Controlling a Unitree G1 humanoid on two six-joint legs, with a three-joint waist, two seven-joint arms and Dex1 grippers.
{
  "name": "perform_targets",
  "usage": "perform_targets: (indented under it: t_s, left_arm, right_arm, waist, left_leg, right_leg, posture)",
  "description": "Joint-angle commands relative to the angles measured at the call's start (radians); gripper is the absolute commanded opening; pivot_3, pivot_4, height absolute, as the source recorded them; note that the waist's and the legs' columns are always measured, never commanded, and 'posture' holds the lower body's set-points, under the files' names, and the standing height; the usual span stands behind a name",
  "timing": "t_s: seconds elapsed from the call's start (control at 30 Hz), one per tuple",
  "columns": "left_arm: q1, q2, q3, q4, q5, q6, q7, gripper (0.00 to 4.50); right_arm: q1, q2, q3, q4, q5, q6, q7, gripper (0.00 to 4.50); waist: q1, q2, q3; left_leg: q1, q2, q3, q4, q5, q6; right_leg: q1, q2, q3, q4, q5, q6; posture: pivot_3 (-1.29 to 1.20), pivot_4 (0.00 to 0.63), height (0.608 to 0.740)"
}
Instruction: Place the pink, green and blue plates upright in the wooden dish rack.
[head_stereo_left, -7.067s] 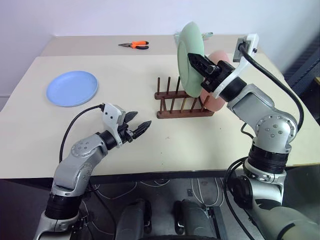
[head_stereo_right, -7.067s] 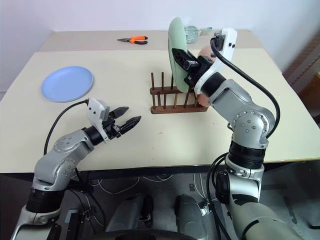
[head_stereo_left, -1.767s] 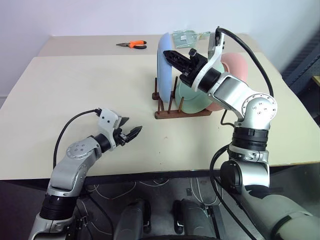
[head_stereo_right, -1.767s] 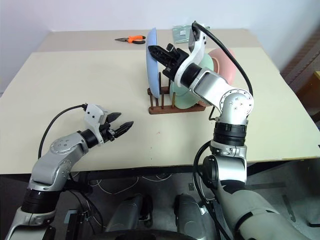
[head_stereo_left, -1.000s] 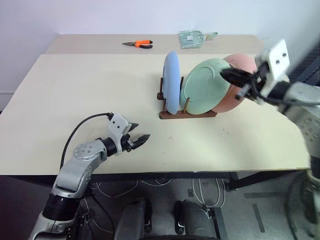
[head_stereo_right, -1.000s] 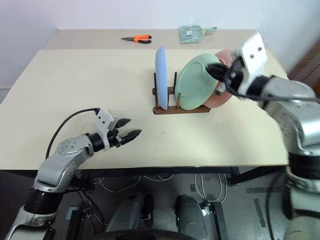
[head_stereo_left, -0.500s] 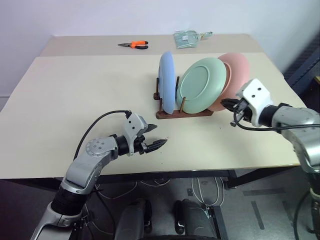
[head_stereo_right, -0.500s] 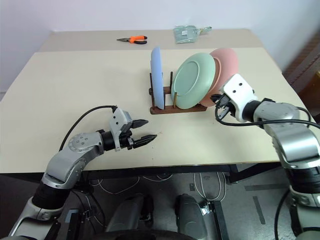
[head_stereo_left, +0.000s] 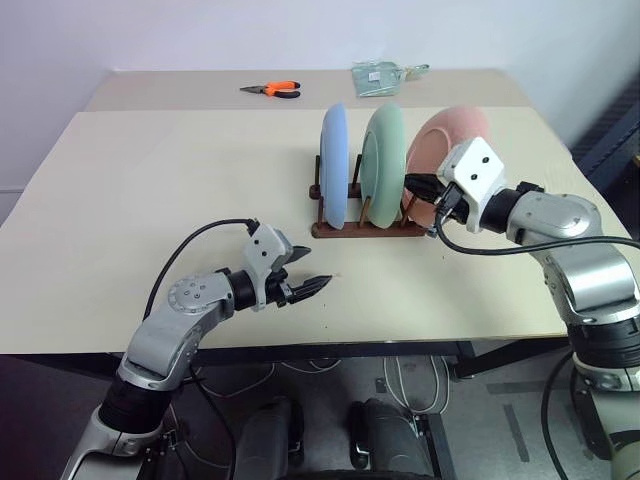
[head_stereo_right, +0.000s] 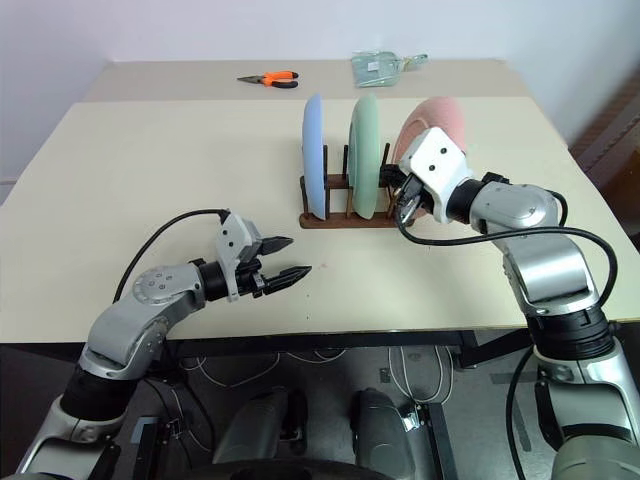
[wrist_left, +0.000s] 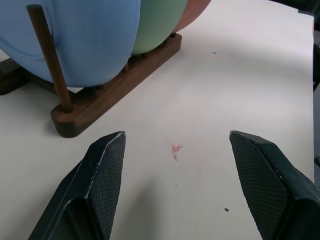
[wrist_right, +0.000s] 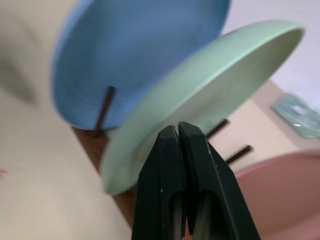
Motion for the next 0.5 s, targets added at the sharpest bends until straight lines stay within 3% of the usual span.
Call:
perform_targets:
  t_s: [0.03, 0.27, 0.5]
  left_arm:
    - [-0.001, 0.008, 0.019, -0.036, -0.010, -0.008, -0.006, 3.42]
    - [-0.014, 0.006, 0.008, -0.006, 0.001, -0.024, -0.020, 3.42]
    - [-0.017, 0.011, 0.015, 0.037, 0.041, -0.066, -0.009, 3.42]
  right_arm:
    - [-0.067, -0.054, -0.128, 0.009, -0.006, -0.020, -0.025, 0.04]
    - [-0.055, -0.176, -0.217, 0.131, -0.086, -0.046, -0.049, 0.04]
    - [0.104, -0.172, -0.230, 0.124, -0.058, -0.072, 0.014, 0.04]
  waist:
    - [-0.001, 0.000, 0.000]
    - [-0.002, 0.000, 0.000]
    - [-0.002, 0.001, 0.000]
  left_leg:
    - [0.000, 0.000, 0.000, 0.000, 0.000, 0.000]
    - [0.000, 0.000, 0.000, 0.000, 0.000, 0.000]
    - [0.001, 0.000, 0.001, 0.000, 0.000, 0.000]
  right_leg:
    - [0.000, 0.000, 0.000, 0.000, 0.000, 0.000]
    - [0.001, 0.000, 0.000, 0.000, 0.000, 0.000]
    - [0.001, 0.000, 0.000, 0.000, 0.000, 0.000]
  posture:
    - [0.00, 0.150, 0.740]
    - [0.00, 0.150, 0.740]
    - [0.00, 0.150, 0.740]
